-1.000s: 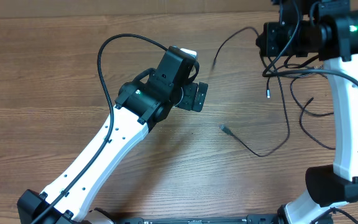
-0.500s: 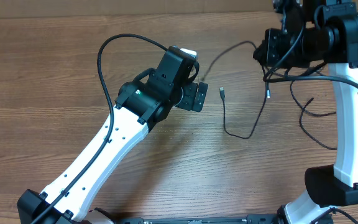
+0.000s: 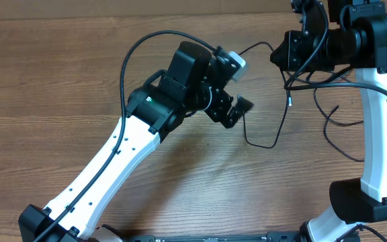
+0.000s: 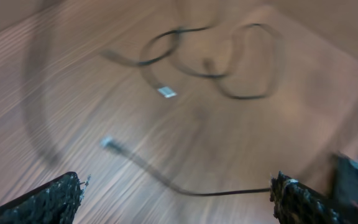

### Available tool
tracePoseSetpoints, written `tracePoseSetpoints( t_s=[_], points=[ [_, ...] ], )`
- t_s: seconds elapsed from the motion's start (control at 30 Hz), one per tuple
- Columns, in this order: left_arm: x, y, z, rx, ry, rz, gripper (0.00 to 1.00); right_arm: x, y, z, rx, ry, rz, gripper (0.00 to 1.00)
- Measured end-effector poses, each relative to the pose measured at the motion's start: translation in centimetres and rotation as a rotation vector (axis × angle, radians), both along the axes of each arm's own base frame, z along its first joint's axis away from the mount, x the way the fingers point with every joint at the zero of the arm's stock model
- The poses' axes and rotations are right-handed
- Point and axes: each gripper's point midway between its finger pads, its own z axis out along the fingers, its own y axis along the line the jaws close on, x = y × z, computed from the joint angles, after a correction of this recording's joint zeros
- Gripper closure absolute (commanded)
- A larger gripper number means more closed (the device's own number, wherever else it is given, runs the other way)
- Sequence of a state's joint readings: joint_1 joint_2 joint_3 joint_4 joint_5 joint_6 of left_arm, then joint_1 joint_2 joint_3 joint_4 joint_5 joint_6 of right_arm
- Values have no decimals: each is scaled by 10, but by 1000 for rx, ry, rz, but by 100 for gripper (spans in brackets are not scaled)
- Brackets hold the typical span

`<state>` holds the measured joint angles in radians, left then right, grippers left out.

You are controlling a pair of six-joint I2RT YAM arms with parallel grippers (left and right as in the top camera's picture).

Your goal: Untangle cables

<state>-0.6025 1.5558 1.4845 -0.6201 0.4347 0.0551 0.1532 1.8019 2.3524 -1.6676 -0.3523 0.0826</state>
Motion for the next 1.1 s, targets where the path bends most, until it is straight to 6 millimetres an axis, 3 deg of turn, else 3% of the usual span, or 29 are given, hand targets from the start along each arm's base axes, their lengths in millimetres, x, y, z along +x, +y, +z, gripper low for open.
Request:
tracePoseSetpoints(
  t_s=[0.17, 0.37, 0.67, 0.93, 1.1],
  points=[
    [-17, -17, 33, -78, -97, -192, 0, 0, 2, 1, 0, -12, 25, 96],
    [-10, -12, 71, -129, -198, -224, 0, 1, 2, 1, -11, -29, 50, 96],
    [-1, 3, 85, -158, -308, -299, 0, -10, 28, 14, 97, -78, 240, 96],
    [-5, 8, 111, -208, -429, -398, 0, -20, 35, 15, 139, -52, 278, 96],
    [-6, 4, 117, -206, -493, -423, 1, -23, 39, 18, 169, -50, 292, 96]
  ],
)
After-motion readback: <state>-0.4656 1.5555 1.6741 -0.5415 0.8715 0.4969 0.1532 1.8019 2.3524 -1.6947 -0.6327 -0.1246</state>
